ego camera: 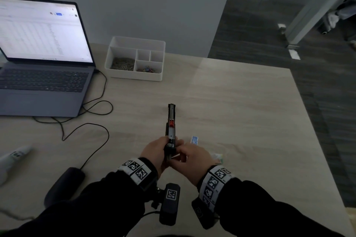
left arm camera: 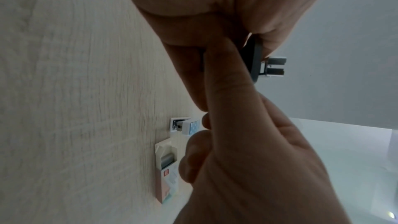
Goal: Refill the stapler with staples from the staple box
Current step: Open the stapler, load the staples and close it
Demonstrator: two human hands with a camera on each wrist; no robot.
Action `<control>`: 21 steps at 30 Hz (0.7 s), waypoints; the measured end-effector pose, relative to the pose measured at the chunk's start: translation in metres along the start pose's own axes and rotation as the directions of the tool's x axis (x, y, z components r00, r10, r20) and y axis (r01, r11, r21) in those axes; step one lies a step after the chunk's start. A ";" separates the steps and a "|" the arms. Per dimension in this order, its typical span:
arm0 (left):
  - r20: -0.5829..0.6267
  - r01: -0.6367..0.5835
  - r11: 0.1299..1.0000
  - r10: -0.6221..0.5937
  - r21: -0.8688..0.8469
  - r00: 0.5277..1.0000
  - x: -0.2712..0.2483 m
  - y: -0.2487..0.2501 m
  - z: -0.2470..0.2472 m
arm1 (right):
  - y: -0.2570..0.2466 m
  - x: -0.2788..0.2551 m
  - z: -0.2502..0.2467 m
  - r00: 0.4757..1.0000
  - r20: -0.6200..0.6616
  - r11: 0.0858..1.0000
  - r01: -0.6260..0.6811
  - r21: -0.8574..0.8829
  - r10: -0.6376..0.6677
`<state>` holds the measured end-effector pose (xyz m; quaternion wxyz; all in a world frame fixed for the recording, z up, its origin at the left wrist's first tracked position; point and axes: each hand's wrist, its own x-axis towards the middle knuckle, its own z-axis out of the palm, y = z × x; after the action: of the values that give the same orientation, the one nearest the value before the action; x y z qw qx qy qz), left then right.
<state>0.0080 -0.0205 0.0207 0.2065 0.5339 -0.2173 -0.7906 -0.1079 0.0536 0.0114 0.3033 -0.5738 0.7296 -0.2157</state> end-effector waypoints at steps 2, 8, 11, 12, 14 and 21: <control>-0.003 0.004 1.000 -0.004 0.026 1.000 0.000 -0.001 0.000 | 0.000 0.000 0.002 0.997 -0.015 0.994 -0.073 0.082 0.075; -0.003 0.008 0.997 -0.008 0.080 1.000 0.001 -0.001 -0.004 | 0.010 -0.005 0.002 0.982 -0.084 0.950 -0.139 0.279 0.169; 0.017 0.024 0.994 -0.026 0.109 0.999 0.001 0.002 -0.006 | 0.015 -0.007 -0.007 0.968 -0.101 0.918 -0.181 0.352 0.229; 0.025 0.026 0.992 -0.030 0.126 0.999 0.000 0.002 -0.006 | 0.017 -0.007 -0.010 0.960 -0.093 0.899 -0.210 0.385 0.264; 0.031 0.023 0.987 -0.029 0.160 0.999 -0.001 0.002 -0.008 | 0.017 -0.006 -0.017 0.947 -0.094 0.869 -0.239 0.434 0.308; 0.085 -0.027 0.955 0.002 0.295 0.996 -0.008 0.001 -0.008 | 0.005 0.007 -0.040 0.941 -0.101 0.734 -0.183 0.653 0.324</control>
<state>0.0179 -0.0179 0.0244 0.1211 0.5236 -0.3454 -0.7694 -0.1405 0.0465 0.0357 0.4278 -0.3062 0.7125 -0.4643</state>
